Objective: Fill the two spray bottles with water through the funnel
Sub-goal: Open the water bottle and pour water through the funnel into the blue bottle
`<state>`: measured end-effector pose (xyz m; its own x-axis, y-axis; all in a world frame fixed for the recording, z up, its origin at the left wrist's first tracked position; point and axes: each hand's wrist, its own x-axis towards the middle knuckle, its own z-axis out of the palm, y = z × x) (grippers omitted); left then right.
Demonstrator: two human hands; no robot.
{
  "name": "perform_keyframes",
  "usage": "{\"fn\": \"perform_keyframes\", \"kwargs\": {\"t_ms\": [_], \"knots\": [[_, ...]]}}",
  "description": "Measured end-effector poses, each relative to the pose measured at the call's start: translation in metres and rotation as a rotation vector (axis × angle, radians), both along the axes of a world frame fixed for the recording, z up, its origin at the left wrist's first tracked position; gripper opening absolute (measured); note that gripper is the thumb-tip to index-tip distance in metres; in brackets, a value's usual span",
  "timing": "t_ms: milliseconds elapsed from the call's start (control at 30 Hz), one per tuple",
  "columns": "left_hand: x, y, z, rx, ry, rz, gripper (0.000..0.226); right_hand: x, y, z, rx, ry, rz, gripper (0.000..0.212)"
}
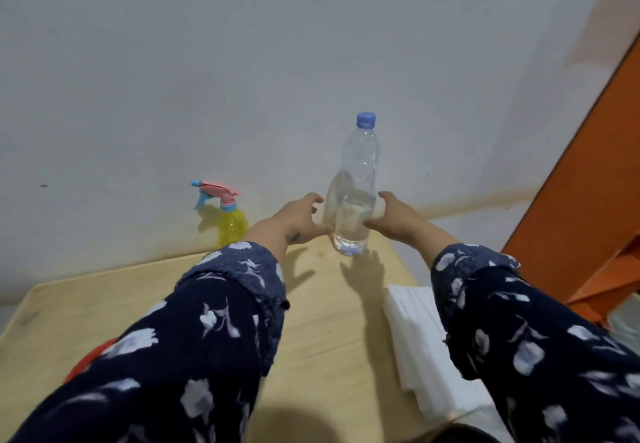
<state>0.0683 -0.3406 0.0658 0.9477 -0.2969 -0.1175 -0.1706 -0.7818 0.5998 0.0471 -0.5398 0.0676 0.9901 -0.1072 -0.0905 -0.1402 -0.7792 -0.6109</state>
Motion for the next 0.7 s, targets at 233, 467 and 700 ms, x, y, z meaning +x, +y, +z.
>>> {"fn": "perform_keyframes", "kwargs": {"t_ms": [233,467,700], "knots": [[0.049,-0.062,-0.055,-0.307,0.021,0.167,0.096,0.069,-0.018,-0.027,0.371,-0.095,0.01,0.102],[0.07,-0.097,-0.086,-0.579,0.001,0.305,0.105,0.099,-0.016,-0.06,0.477,-0.259,-0.037,0.085],[0.056,-0.094,-0.096,-0.669,-0.079,0.373,0.09,0.091,-0.014,-0.063,0.473,-0.306,-0.066,0.08]]}}
